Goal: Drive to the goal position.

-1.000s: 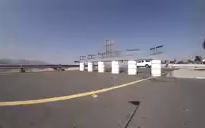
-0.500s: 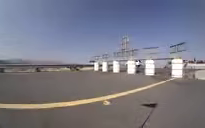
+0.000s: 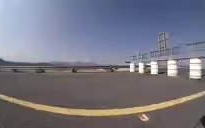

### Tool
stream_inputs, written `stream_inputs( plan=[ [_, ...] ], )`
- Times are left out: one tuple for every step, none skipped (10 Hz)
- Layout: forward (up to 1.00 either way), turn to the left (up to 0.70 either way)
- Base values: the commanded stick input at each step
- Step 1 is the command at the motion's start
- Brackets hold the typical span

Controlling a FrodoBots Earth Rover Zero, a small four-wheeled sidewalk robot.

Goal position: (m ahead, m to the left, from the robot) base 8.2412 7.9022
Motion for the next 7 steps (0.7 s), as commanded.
stream_inputs(
  plan=[
    [0.7, 0.35],
    [0.7, 0.24],
    [0.7, 0.03],
    [0.7, 0.0],
    [0.7, 0.0],
    [0.7, 0.0],
    [0.7, 0.0]
  ],
)
